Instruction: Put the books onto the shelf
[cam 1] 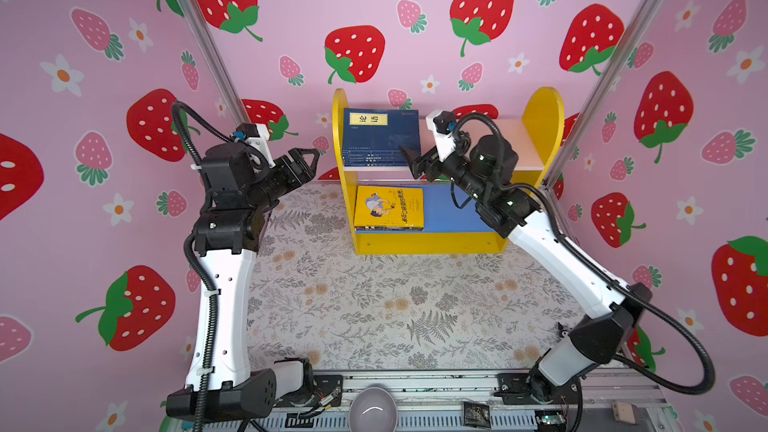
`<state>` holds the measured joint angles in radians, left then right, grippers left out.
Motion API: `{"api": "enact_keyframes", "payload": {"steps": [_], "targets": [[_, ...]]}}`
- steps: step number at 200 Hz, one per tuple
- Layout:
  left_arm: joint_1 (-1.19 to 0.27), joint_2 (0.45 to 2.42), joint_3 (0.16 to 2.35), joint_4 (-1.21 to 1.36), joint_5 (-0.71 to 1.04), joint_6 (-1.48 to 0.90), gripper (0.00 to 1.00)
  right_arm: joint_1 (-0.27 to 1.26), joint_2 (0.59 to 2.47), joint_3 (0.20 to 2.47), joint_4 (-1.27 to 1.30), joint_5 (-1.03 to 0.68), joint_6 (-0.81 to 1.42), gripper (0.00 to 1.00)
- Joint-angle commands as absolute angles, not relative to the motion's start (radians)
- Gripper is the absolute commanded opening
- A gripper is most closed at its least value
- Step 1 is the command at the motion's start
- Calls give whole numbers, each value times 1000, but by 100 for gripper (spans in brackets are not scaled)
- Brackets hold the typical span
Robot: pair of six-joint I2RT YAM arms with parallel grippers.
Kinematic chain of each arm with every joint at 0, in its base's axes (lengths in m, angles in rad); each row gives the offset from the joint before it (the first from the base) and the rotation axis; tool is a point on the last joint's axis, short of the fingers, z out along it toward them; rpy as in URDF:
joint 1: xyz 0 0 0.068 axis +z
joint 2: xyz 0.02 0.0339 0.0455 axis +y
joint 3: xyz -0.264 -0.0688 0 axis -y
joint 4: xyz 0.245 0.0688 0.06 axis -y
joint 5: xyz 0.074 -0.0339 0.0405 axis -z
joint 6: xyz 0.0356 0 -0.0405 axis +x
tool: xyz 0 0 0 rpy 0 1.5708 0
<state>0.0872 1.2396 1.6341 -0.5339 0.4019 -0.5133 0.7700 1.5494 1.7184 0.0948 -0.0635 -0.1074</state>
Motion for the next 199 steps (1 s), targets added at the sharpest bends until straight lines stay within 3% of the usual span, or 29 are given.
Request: {"api": "enact_keyframes", "payload": {"steps": [1,33,65,83,116,135,163,199], "targets": [[88,1180,1507,-460,245,-472,89,771,1389,1570,231,26,-153,99],[84,1057,1208,-356,16,-448,100,770,1174,1250,328,333,-164,100],[73,982,952,-212,-114,-407,99,757,988,979,319,767,-137,100],[48,976,839,-107,-199,-388,99,700,884,812,312,897,-45,100],[-47,985,611,131,-358,-224,99,474,769,569,279,900,148,100],[-53,1011,486,277,-365,-189,99,359,754,496,273,863,213,100],[-49,1108,345,533,-343,-141,99,239,840,444,336,736,264,100],[-27,1292,323,723,-315,-147,99,216,1012,347,546,716,221,100]]}}
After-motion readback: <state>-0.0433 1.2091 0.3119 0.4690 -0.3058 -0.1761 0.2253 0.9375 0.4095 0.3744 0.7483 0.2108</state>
